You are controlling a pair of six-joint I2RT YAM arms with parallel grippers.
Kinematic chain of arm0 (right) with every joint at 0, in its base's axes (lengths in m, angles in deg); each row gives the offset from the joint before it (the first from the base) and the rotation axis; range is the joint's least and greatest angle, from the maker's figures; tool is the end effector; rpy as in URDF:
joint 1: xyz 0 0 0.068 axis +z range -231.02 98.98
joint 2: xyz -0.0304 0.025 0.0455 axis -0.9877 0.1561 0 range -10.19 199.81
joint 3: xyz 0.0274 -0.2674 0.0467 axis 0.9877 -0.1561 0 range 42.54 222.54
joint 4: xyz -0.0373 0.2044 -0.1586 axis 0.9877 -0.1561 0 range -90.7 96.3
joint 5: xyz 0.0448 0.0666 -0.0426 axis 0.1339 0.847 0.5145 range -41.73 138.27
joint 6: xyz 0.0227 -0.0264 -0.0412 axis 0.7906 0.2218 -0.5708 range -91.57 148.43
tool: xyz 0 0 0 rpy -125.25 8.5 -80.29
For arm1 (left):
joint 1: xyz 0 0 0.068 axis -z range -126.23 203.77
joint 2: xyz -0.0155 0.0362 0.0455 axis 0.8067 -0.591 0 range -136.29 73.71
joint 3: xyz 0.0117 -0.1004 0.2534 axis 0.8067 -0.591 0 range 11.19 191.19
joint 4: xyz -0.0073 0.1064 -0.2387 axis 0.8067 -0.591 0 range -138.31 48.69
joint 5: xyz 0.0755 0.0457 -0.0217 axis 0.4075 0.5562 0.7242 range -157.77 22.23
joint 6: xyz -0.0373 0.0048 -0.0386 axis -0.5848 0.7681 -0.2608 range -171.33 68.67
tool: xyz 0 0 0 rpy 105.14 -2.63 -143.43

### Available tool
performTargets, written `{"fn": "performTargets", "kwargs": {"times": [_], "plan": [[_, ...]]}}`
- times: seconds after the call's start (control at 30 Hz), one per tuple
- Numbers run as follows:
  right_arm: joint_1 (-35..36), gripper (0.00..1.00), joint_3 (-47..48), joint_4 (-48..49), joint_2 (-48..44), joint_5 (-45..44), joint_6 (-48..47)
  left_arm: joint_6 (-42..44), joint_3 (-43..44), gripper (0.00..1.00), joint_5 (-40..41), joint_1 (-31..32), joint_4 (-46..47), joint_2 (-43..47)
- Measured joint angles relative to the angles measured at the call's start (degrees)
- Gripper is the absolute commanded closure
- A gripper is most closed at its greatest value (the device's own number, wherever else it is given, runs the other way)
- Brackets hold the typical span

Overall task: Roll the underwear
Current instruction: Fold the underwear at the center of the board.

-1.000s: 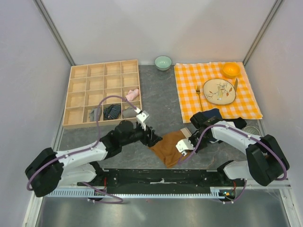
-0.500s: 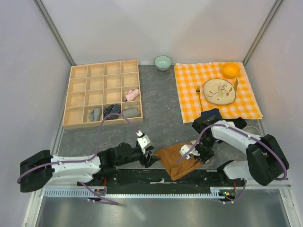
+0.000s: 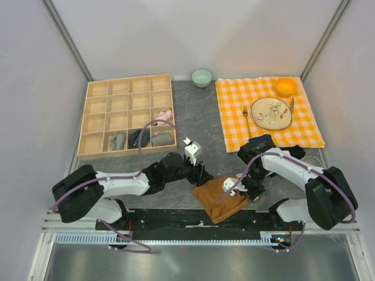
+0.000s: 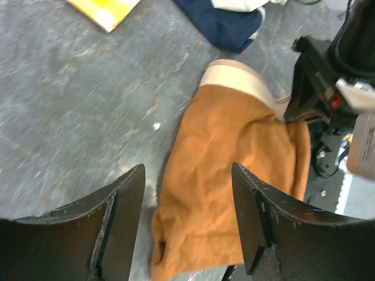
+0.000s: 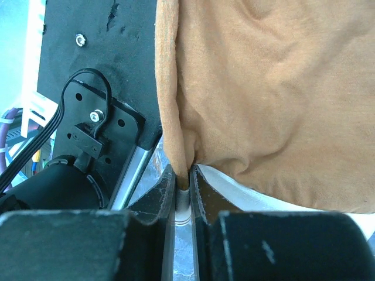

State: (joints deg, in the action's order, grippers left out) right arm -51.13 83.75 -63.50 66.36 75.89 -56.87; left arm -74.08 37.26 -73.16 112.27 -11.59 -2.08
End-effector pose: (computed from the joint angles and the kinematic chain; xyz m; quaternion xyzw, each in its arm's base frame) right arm 0.1352 0.0968 0.1757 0.7958 -0.5424 -0.2690 0.0033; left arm 0.1341 -0.2253 0.1839 0.2768 0.7704 -0.4023 0.4098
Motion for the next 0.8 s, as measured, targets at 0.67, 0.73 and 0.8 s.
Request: {"fn": "performTargets", "kwargs": {"times": [0.67, 0.73, 0.8], "plan": [[0.0, 0.95, 1.16, -0.17, -0.74, 1.11, -0.02, -13.77, 26.71, 0.71, -23.39, -0.48, 9.01, -37.79], [-0.02, 0.96, 1.16, -0.17, -0.74, 1.16, -0.02, -14.6, 27.56, 0.71, -24.24, -0.02, 9.94, -39.08], [-0.02, 0.96, 1.16, -0.17, -0.74, 1.27, -0.02, -15.34, 28.0, 0.71, -24.92, 0.44, 11.21, -40.0]]}}
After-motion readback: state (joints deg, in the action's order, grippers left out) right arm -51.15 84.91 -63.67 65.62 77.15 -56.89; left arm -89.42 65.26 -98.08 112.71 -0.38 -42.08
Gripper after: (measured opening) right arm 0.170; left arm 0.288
